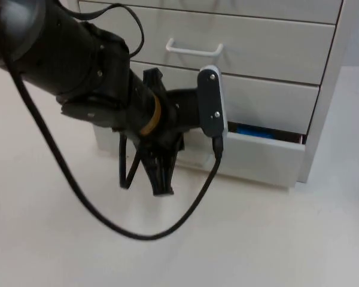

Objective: Open the drawer with the left hand, place the block into the drawer with the right hand, then close the drawer with the left hand.

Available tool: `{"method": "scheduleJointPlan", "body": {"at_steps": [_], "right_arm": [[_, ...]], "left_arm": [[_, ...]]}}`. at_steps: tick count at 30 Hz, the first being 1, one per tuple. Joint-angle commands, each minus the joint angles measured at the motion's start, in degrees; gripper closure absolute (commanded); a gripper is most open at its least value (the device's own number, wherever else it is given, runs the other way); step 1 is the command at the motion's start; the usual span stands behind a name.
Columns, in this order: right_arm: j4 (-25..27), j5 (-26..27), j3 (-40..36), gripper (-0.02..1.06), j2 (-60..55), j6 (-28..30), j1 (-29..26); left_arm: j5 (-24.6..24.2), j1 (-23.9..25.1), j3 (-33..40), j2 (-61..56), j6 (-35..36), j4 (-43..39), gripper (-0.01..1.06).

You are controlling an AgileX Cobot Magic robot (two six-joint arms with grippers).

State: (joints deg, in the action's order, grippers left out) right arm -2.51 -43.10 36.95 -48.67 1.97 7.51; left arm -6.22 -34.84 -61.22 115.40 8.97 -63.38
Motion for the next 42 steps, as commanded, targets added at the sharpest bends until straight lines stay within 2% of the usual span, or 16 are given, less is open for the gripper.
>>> {"method": "scheduleJointPlan", "body": {"at_steps": [1,7,15,21,35,42], "right_arm": [[-0.3,0.9,-0.1,0.25,0.2,-0.2,0.1],[-0.3,1.1,-0.5,0.25,0.2,-0.2,0.1],[-0.4,1.0,-0.7,0.25,0.2,-0.2,0.1],[-0.6,1.0,-0.7,0.25,0.2,-0.2,0.1],[-0.8,1.1,-0.7,0.25,0.2,-0.2,0.1],[-0.8,1.3,-0.7,0.25,0.2,-0.2,0.1]], "left_arm": [[0.8,1.0,-2.2,0.9,1.3,-0.2,1.05],[1.0,2.3,-5.7,3.4,3.9,-0.2,1.05],[1.2,2.3,-6.1,3.4,6.4,-0.3,1.05],[-3.2,2.3,-6.2,2.9,9.5,0.5,1.05],[-1.9,2.1,3.0,0.0,9.5,0.2,1.05],[-0.4,1.7,9.2,-6.2,9.5,7.3,1.05]]}}
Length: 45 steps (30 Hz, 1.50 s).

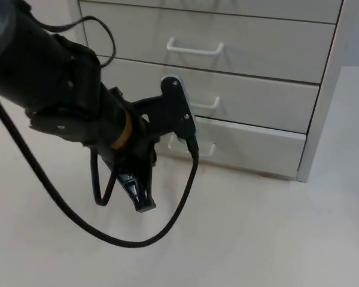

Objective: Open the drawer with the left hand, place the block into the drawer with the right hand, then close the drawer with the left hand.

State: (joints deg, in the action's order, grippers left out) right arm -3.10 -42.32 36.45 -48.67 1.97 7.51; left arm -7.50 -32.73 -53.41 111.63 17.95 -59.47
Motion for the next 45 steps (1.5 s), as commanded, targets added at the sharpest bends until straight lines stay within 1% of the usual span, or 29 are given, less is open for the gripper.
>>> {"method": "scheduleJointPlan", "body": {"at_steps": [1,2,4,5,6,7,10,11,12,15,17,18,19,21,24,25,30,31,33,36,37,40,43,45], "right_arm": [[-0.2,0.5,-0.2,0.25,0.2,-0.2,0.1],[-0.2,0.5,-0.2,0.25,0.2,-0.2,0.1],[-0.2,0.5,-0.2,0.25,0.2,-0.2,0.1],[-0.2,0.5,-0.2,0.25,0.2,-0.2,0.1],[-0.2,0.5,-0.2,0.25,0.2,-0.2,0.1],[-0.2,0.5,-0.2,0.25,0.2,-0.2,0.1],[-0.2,0.5,-0.2,0.25,0.2,-0.2,0.1],[-0.2,0.5,-0.2,0.25,0.2,-0.2,0.1],[-0.2,0.5,-0.2,0.25,0.2,-0.2,0.1],[-0.2,0.0,-0.2,0.25,0.2,-0.2,0.1],[0.0,0.0,-0.2,0.25,0.2,-0.2,0.1],[0.1,0.0,-0.2,0.25,0.2,-0.2,0.1],[0.1,0.0,-0.2,0.25,0.2,-0.2,0.1],[0.2,-0.3,-0.2,0.25,0.2,-0.2,0.1],[0.3,-0.5,-0.2,0.25,0.2,-0.2,0.1],[0.3,-0.5,-0.2,0.25,0.2,-0.2,0.1],[0.4,-0.6,-0.2,0.25,0.2,-0.2,0.1],[0.4,-0.6,-0.2,0.25,0.2,-0.2,0.1],[0.4,-0.6,-0.2,0.25,0.2,-0.2,0.1],[0.4,-0.6,-0.2,0.25,0.2,-0.2,0.1],[0.4,-0.6,-0.2,0.25,0.2,-0.2,0.1],[0.4,-0.6,-0.2,0.25,0.2,-0.4,0.1],[0.5,-0.6,-0.2,0.25,0.2,-0.8,0.1],[0.8,-0.6,-0.2,0.25,0.2,-0.8,0.1]], "left_arm": [[0.9,-0.4,1.4,-2.4,0.5,3.4,1.05],[0.9,-0.5,2.3,-3.9,0.5,5.4,1.05],[1.2,-0.6,4.3,-7.8,0.5,11.9,1.05],[0.5,-0.6,4.9,-9.6,0.5,15.5,1.05],[0.5,-0.6,4.9,-9.6,0.5,15.5,1.05],[-0.4,-0.6,5.3,-11.4,0.5,18.5,1.05],[-4.8,-0.6,6.5,-16.7,0.5,26.5,1.05],[-6.7,-0.6,6.8,-18.6,0.5,28.3,1.05],[-6.7,-0.6,6.8,-18.6,0.5,28.3,1.05],[-13.8,-0.5,6.9,-23.5,0.2,33.8,1.05],[-16.9,-0.5,6.9,-26.4,-0.2,36.5,1.05],[-17.8,-0.5,6.9,-27.8,-0.7,38.3,1.05],[-17.8,-0.5,6.9,-27.8,-0.7,38.3,1.05],[-18.4,0.1,6.9,-29.7,-2.7,40.9,1.05],[-20.0,4.4,6.9,-32.4,-10.4,50.0,1.05],[-20.0,4.4,6.9,-32.4,-10.4,50.0,1.05],[-23.8,14.8,6.9,-34.0,-25.3,68.1,1.05],[-23.8,14.8,6.9,-34.0,-25.3,68.1,1.05],[-25.3,19.1,6.9,-35.5,-28.4,72.2,1.05],[-27.5,24.5,6.9,-38.3,-30.3,75.0,1.05],[-27.5,24.5,6.9,-38.3,-30.3,75.0,1.05],[-29.2,28.9,6.9,-42.3,-31.1,75.7,1.05],[-30.9,31.9,6.9,-47.3,-31.1,75.7,1.05],[-31.2,32.3,6.9,-48.2,-31.1,75.7,1.05]]}}
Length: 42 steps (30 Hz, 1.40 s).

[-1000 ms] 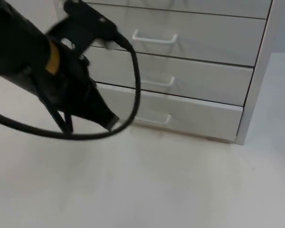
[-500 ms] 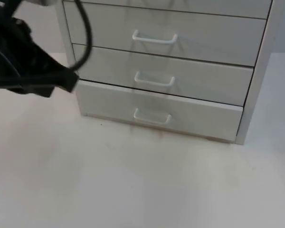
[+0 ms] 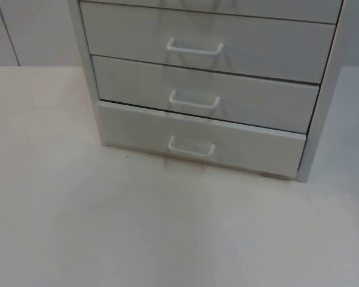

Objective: Open the drawer with the left hand, place the block into the drawer with the right hand, then close the drawer with the left hand.

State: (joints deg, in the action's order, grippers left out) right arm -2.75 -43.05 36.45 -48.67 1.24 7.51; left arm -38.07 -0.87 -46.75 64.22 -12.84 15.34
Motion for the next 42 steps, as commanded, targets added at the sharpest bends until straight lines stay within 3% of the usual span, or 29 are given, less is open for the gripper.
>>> {"method": "scheduleJointPlan", "body": {"at_steps": [1,8,12,17,22,30,34,39,42], "right_arm": [[1.1,0.2,-0.2,0.25,0.3,-0.1,0.1],[1.9,0.7,-0.2,0.25,5.8,1.0,0.1],[2.0,0.9,-0.2,0.25,12.4,3.2,0.1],[6.4,1.5,-0.2,0.25,20.2,7.3,0.1],[13.7,-0.6,-0.2,0.25,26.1,15.1,0.1],[14.1,-6.0,-0.2,0.25,32.6,14.7,0.1],[14.1,-8.3,-0.2,0.25,38.4,12.7,0.1],[13.8,-12.8,-0.2,0.25,43.5,11.6,0.1],[13.1,-14.1,-0.2,0.25,45.1,10.8,0.1]], "left_arm": [[-1.1,1.1,0.2,-2.8,-0.3,0.8,1.05],[-5.8,2.1,0.5,-15.0,-0.3,1.9,1.05],[-5.5,2.1,3.3,-22.1,0.0,1.4,1.05],[-6.0,2.1,5.9,-32.0,1.3,0.6,1.05],[-11.5,2.1,7.7,-43.7,3.7,-3.2,1.05],[-14.3,2.1,11.4,-55.7,10.9,-8.8,1.05],[-19.9,2.1,12.2,-63.2,15.3,-14.4,1.05],[-26.9,2.1,12.6,-64.2,16.7,-17.4,1.05],[-27.3,2.1,13.6,-64.2,16.7,-17.5,1.05]]}}
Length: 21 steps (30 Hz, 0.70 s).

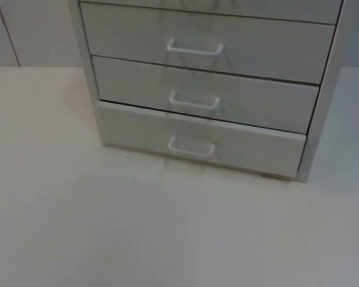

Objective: Open the drawer with the left hand, place the block into the drawer with the right hand, then close the drawer with the left hand.

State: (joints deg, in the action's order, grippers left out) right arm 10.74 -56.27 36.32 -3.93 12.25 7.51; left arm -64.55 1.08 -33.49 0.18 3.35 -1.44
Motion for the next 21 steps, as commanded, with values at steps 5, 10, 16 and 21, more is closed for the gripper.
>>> {"method": "scheduleJointPlan", "body": {"at_steps": [5,10,16,21], "right_arm": [[-2.5,-5.0,-1.5,0.25,3.9,-4.7,0.1],[-3.1,-8.3,-3.9,0.25,3.9,-6.8,0.1],[-5.5,-7.6,-5.3,0.25,3.9,-6.9,0.1],[-6.5,-6.1,-6.3,0.25,3.9,-7.0,0.1]], "left_arm": [[-1.1,0.2,3.4,-0.2,0.6,0.0,1.05],[0.7,0.2,3.6,-0.2,0.6,0.1,1.05],[2.9,0.2,5.2,-0.2,0.0,0.6,1.05],[2.9,0.2,5.2,-0.2,0.0,0.6,1.05]]}}
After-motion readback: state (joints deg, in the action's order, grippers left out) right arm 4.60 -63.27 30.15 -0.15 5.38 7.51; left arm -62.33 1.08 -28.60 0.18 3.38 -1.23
